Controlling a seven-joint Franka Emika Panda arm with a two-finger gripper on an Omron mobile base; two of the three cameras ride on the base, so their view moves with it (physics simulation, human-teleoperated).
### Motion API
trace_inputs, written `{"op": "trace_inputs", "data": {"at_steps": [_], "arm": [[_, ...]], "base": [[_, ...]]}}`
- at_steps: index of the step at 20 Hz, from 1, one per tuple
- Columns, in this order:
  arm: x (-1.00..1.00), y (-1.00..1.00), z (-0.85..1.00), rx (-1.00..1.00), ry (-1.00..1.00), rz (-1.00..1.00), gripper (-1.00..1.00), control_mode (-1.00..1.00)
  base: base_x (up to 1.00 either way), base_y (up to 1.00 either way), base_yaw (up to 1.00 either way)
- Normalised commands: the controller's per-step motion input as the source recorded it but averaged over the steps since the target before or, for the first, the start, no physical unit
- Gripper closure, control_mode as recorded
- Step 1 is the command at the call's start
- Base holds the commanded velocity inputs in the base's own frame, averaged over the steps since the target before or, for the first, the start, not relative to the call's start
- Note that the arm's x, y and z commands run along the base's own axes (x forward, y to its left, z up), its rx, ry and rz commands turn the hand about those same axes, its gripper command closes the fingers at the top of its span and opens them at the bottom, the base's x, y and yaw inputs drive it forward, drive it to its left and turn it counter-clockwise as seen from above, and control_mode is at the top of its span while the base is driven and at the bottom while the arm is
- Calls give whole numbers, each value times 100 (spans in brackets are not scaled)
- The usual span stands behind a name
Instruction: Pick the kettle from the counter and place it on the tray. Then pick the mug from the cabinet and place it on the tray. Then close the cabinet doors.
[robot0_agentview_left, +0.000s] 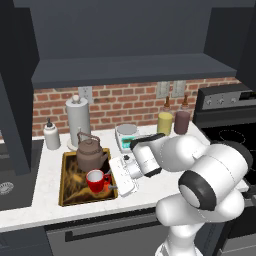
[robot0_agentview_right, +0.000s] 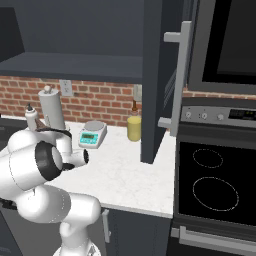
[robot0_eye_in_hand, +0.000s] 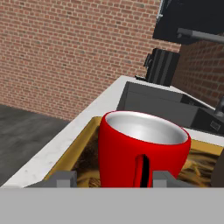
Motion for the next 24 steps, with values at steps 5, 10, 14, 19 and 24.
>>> {"op": "trace_inputs", "data": {"at_steps": [5, 10, 14, 19, 24], "arm": [[-10, -10, 0, 1, 0, 0, -100, -100], [-18, -32, 9, 4, 0, -2, -100, -100], [-25, -46, 29, 7, 0, -5, -100, -100], [-24, -36, 60, 5, 0, -6, -100, -100], [-30, -31, 62, 7, 0, -8, -100, -100]], "base": [[0, 0, 0], [0, 0, 0], [0, 0, 0], [0, 0, 0], [0, 0, 0]]}}
